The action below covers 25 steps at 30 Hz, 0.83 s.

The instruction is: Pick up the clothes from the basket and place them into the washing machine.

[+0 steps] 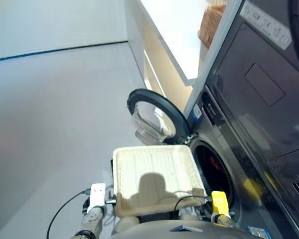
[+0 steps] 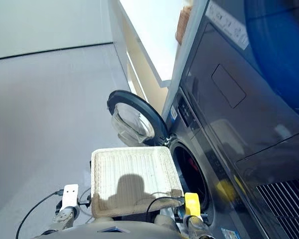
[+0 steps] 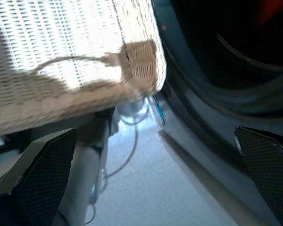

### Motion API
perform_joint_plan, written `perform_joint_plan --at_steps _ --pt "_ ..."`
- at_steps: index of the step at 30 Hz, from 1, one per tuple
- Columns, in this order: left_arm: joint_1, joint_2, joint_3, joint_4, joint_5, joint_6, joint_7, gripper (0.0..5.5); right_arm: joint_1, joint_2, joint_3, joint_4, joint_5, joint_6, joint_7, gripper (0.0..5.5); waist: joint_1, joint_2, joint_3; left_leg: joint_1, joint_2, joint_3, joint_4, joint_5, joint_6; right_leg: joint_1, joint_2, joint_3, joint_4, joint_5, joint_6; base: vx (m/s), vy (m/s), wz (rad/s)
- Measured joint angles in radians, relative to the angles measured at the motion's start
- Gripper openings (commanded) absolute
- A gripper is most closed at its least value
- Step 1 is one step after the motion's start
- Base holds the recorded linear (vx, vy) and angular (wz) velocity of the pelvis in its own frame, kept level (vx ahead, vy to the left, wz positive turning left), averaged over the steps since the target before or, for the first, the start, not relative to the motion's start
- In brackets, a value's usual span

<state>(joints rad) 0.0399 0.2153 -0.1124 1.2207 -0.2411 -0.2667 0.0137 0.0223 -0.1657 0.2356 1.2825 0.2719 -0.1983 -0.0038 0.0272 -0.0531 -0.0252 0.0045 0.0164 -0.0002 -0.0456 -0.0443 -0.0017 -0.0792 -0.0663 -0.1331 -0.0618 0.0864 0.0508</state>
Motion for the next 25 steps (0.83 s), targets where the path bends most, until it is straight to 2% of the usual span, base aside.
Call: perform_joint_plan --at_steps 2,12,16,25 --pt "0.01 -0.003 -0.002 0.0 0.019 0.012 -0.006 5.5 0.0 0.0 0.0 0.003 -0.022 0.005 -0.001 5.5 0.0 0.001 -0.001 0.021 -0.001 0.0 -0.006 0.0 0.0 0.023 0.0 -0.001 -0.008 0.001 0.001 0.0 0.0 0.0" --pt "0.031 -0.008 -0.003 0.007 0.061 0.017 -0.03 5.5 0.004 0.0 -0.007 0.012 -0.04 0.02 -0.006 5.5 0.001 0.016 -0.015 0.074 0.001 0.002 -0.021 -0.001 0.0 0.073 0.001 0.002 -0.009 -0.004 0.007 0.0 0.0 0.0" --pt "0.031 -0.008 -0.003 0.017 0.082 0.034 -0.03 5.5 0.001 -0.001 -0.011 0.011 -0.04 0.021 -0.006 5.5 0.0 0.02 -0.017 0.081 0.002 0.001 -0.021 0.0 0.001 0.08 0.001 0.001 -0.01 -0.005 0.008 0.0 0.0 0.0" --pt "0.033 -0.008 -0.003 0.026 0.085 0.036 -0.029 5.5 0.004 0.0 -0.037 0.02 -0.037 0.037 -0.006 5.5 0.0 0.03 -0.029 0.096 0.001 0.001 -0.024 0.002 0.003 0.091 0.001 0.001 -0.01 -0.003 0.004 0.0 0.0 0.0"
